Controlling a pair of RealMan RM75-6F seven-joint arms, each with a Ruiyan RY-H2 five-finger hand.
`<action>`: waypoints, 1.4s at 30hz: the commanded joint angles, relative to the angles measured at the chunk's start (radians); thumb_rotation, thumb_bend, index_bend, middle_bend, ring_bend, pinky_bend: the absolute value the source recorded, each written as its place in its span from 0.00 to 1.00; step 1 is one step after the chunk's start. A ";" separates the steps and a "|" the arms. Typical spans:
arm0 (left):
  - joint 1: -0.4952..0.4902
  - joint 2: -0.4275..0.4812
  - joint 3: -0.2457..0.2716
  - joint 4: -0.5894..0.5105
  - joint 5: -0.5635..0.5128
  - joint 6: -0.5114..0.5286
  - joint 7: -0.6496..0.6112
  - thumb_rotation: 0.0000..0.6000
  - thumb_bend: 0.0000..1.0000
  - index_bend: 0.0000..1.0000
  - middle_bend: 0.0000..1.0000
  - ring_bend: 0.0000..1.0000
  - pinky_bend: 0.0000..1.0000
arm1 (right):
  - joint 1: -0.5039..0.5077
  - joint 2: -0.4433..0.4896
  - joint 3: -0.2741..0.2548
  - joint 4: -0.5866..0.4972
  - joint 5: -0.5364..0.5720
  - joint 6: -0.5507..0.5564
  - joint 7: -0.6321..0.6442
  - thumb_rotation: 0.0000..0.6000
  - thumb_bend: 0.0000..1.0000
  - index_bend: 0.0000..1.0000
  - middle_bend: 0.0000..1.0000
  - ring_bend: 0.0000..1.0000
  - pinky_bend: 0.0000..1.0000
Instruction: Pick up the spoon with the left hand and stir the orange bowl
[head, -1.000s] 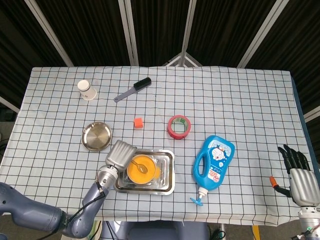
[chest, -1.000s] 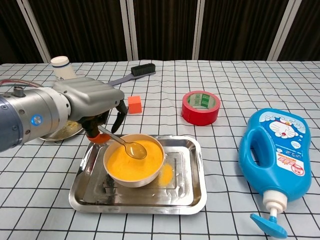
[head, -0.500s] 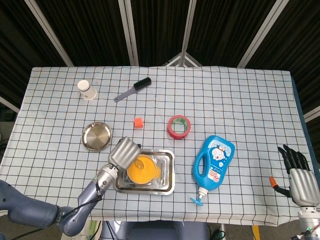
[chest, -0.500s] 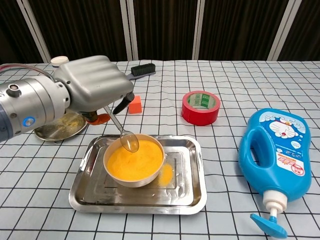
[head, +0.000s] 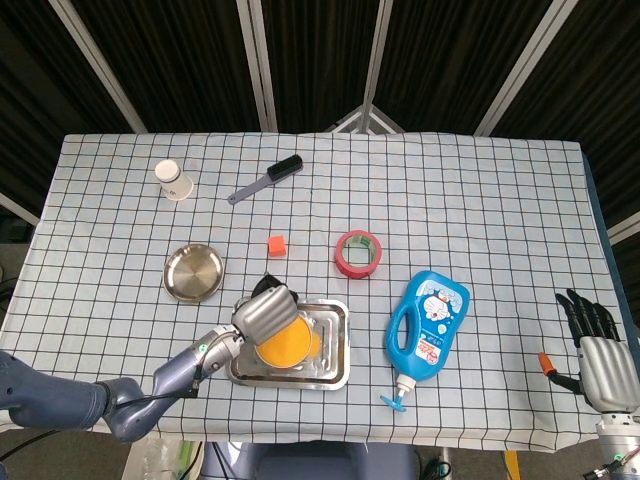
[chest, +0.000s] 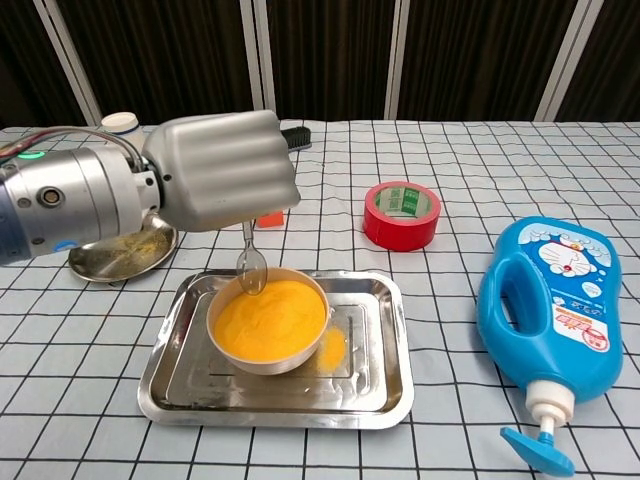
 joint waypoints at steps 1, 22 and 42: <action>-0.005 -0.003 -0.003 0.010 0.026 -0.024 0.017 1.00 0.71 0.82 1.00 1.00 1.00 | 0.000 0.000 0.000 0.000 0.000 0.000 0.001 1.00 0.38 0.00 0.00 0.00 0.00; -0.010 -0.046 -0.040 0.041 0.066 -0.119 0.158 1.00 0.70 0.82 1.00 0.99 1.00 | 0.000 0.003 0.000 -0.003 0.001 -0.002 0.008 1.00 0.38 0.00 0.00 0.00 0.00; 0.034 -0.019 -0.040 -0.053 0.190 -0.132 0.092 1.00 0.70 0.83 1.00 0.99 1.00 | 0.000 0.005 0.000 -0.009 0.003 -0.003 0.014 1.00 0.38 0.00 0.00 0.00 0.00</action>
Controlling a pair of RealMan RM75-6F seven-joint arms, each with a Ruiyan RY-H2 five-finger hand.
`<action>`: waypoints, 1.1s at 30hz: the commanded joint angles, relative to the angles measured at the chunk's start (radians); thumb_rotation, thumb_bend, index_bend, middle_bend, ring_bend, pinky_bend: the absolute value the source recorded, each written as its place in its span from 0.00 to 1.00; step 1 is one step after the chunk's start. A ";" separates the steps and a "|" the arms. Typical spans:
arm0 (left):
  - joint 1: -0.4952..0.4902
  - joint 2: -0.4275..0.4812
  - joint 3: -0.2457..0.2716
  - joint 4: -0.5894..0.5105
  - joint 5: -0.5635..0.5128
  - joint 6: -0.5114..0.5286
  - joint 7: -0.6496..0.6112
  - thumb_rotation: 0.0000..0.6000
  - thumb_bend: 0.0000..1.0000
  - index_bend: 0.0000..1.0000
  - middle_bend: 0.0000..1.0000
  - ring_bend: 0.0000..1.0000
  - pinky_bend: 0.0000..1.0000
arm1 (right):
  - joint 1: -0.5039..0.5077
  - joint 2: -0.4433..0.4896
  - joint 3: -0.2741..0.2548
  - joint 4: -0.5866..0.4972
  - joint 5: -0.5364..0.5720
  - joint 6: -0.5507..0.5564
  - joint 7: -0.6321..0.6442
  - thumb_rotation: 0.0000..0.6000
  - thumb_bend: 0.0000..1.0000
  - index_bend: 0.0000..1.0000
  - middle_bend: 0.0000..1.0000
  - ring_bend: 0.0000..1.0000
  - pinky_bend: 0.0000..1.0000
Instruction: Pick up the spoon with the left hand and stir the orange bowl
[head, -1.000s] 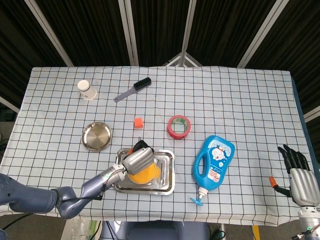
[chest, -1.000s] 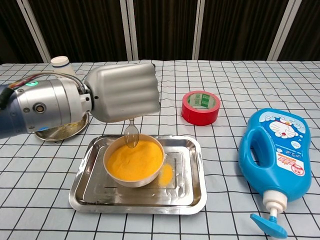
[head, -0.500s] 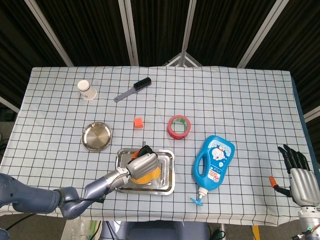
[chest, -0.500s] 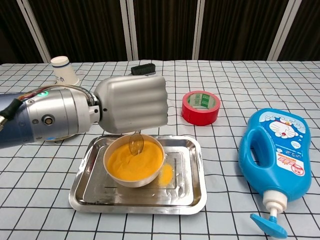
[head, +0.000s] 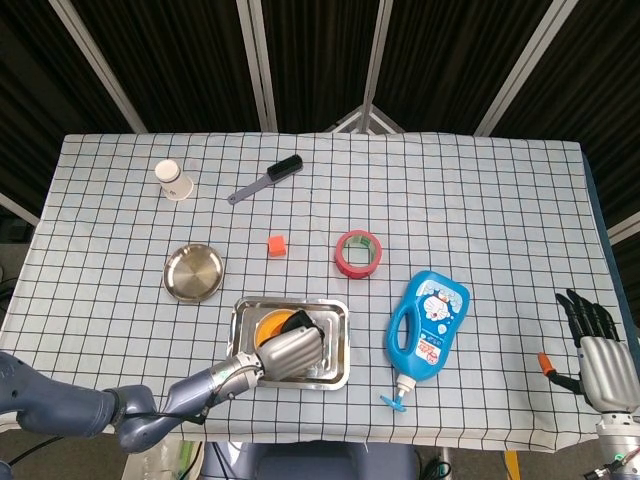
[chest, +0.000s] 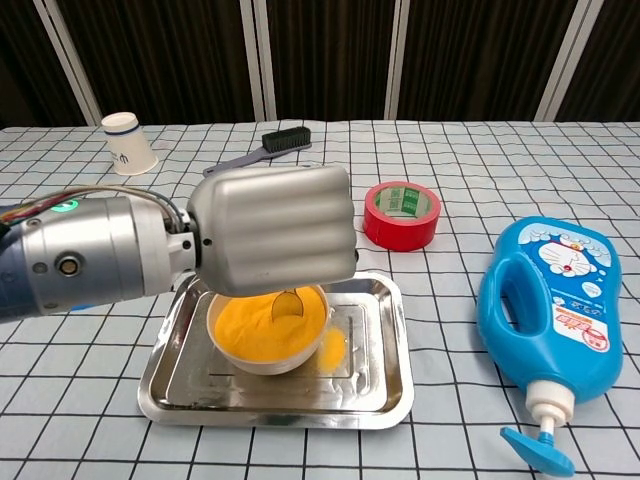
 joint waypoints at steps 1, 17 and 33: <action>0.009 0.017 0.000 -0.008 0.014 -0.003 -0.004 1.00 0.70 0.83 1.00 0.99 1.00 | 0.000 0.000 0.000 0.000 0.000 0.001 -0.001 1.00 0.38 0.00 0.00 0.00 0.00; 0.050 0.066 -0.042 0.073 0.015 -0.004 -0.042 1.00 0.70 0.83 1.00 0.99 1.00 | 0.001 -0.001 0.000 -0.001 0.003 -0.003 -0.002 1.00 0.38 0.00 0.00 0.00 0.00; 0.066 0.002 -0.059 0.086 0.025 -0.038 -0.038 1.00 0.70 0.83 1.00 0.99 1.00 | 0.000 0.001 0.001 -0.001 0.002 -0.002 0.005 1.00 0.38 0.00 0.00 0.00 0.00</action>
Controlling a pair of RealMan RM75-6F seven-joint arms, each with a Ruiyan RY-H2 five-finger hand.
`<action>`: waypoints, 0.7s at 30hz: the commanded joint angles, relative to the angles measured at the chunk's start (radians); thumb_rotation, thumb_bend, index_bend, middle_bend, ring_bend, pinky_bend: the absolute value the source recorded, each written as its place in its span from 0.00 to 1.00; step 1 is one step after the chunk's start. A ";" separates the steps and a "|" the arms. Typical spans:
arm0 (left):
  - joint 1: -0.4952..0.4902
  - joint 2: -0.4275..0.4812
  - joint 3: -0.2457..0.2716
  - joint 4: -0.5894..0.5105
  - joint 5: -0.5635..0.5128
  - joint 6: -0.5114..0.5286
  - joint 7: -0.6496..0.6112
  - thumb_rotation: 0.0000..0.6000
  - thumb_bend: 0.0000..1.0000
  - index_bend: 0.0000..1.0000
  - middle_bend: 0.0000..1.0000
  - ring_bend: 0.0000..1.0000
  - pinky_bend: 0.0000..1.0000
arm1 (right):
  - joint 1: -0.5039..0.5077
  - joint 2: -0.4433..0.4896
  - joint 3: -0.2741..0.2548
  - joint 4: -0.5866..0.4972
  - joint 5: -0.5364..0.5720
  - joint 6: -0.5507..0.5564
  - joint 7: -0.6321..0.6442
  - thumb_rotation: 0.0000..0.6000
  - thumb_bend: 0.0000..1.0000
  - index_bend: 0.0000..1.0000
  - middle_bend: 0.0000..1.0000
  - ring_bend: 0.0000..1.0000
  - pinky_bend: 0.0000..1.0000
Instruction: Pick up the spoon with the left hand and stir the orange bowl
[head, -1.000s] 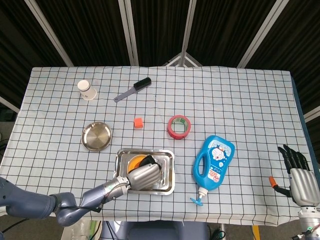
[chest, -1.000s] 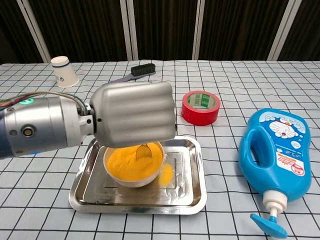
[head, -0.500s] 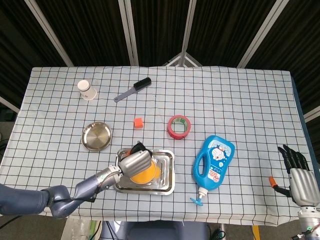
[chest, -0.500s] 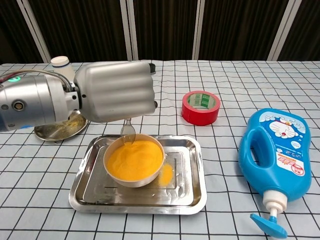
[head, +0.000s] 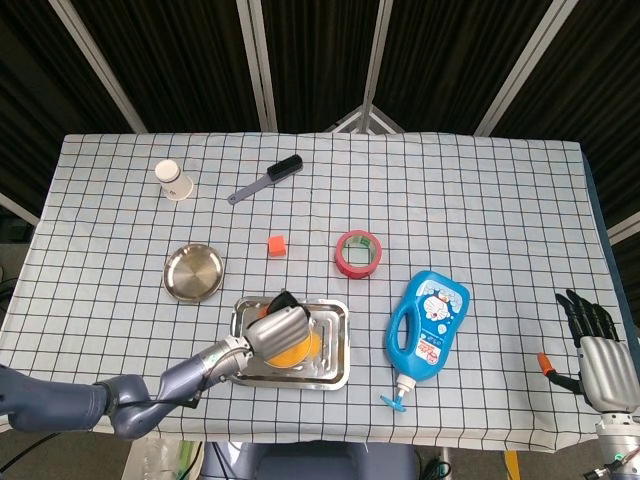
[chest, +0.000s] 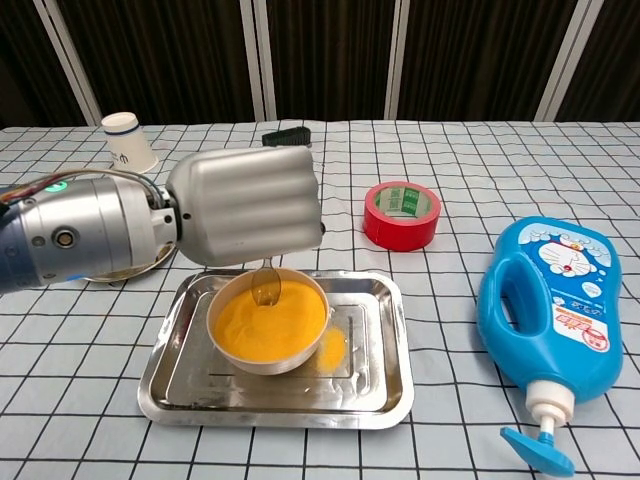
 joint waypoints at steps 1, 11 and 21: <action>0.003 -0.006 -0.004 -0.007 0.000 -0.003 -0.002 1.00 0.70 0.83 1.00 0.99 1.00 | 0.000 0.000 0.000 0.000 0.000 0.000 0.000 1.00 0.38 0.00 0.00 0.00 0.00; 0.016 -0.005 -0.011 -0.049 0.017 -0.003 -0.009 1.00 0.70 0.83 1.00 0.99 1.00 | 0.000 0.000 0.000 0.000 0.001 -0.001 -0.001 1.00 0.38 0.00 0.00 0.00 0.00; 0.036 0.038 -0.007 -0.100 0.047 0.003 -0.012 1.00 0.70 0.83 1.00 0.99 1.00 | 0.000 0.000 -0.001 -0.002 0.002 -0.002 -0.004 1.00 0.38 0.00 0.00 0.00 0.00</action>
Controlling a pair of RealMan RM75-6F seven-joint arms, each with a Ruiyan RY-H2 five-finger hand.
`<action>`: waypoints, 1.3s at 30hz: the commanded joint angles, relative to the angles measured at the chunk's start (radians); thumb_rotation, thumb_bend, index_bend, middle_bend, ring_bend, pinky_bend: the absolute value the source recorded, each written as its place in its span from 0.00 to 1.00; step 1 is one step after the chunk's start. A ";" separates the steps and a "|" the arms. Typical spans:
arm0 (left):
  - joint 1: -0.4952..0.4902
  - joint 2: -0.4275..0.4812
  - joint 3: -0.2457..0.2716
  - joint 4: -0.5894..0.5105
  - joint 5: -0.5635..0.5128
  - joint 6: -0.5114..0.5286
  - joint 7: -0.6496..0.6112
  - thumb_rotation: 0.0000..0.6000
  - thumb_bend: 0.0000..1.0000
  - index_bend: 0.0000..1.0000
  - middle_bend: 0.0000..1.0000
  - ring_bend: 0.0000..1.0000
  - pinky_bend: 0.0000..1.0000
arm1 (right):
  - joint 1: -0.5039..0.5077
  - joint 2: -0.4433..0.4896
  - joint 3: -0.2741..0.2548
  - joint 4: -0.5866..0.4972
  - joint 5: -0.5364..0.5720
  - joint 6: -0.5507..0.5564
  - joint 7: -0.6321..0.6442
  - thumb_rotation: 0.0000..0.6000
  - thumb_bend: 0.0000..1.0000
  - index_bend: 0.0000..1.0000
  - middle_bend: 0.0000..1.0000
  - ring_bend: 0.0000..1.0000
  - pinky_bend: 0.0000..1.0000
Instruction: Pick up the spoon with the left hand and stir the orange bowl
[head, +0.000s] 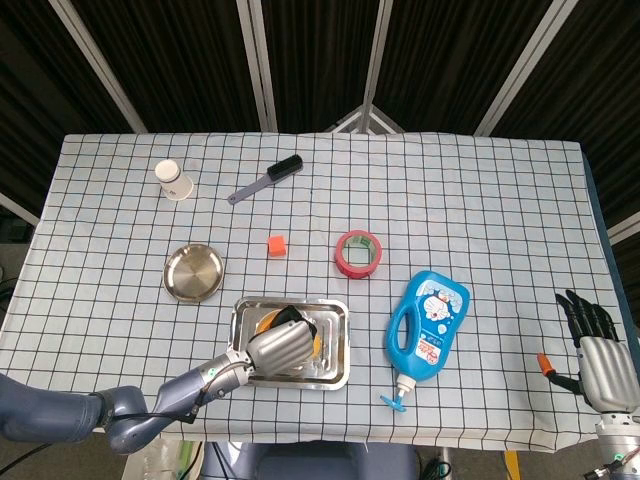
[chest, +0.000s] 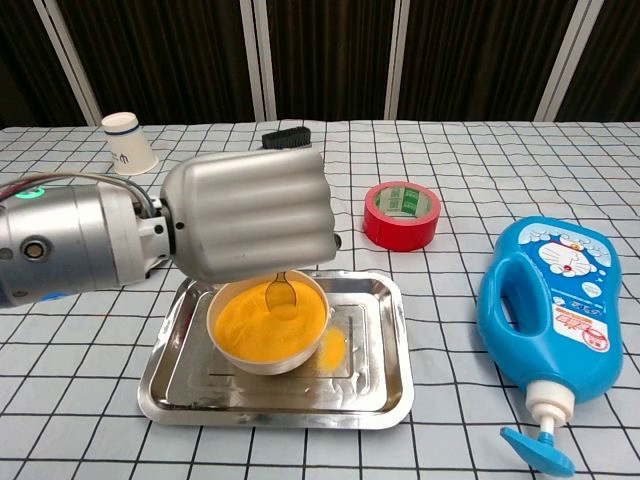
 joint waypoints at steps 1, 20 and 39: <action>0.006 0.014 -0.001 -0.006 0.005 0.001 0.001 1.00 0.70 0.83 1.00 0.99 1.00 | 0.000 0.000 0.000 0.000 0.000 0.000 0.001 1.00 0.38 0.00 0.00 0.00 0.00; 0.039 0.052 -0.020 -0.061 0.033 0.007 -0.038 1.00 0.70 0.83 1.00 0.99 1.00 | 0.000 -0.001 0.000 -0.002 0.003 -0.001 -0.005 1.00 0.38 0.00 0.00 0.00 0.00; 0.059 0.036 -0.015 -0.056 0.040 -0.025 -0.021 1.00 0.70 0.83 1.00 0.99 1.00 | -0.001 0.000 0.000 -0.003 0.002 0.000 0.000 1.00 0.38 0.00 0.00 0.00 0.00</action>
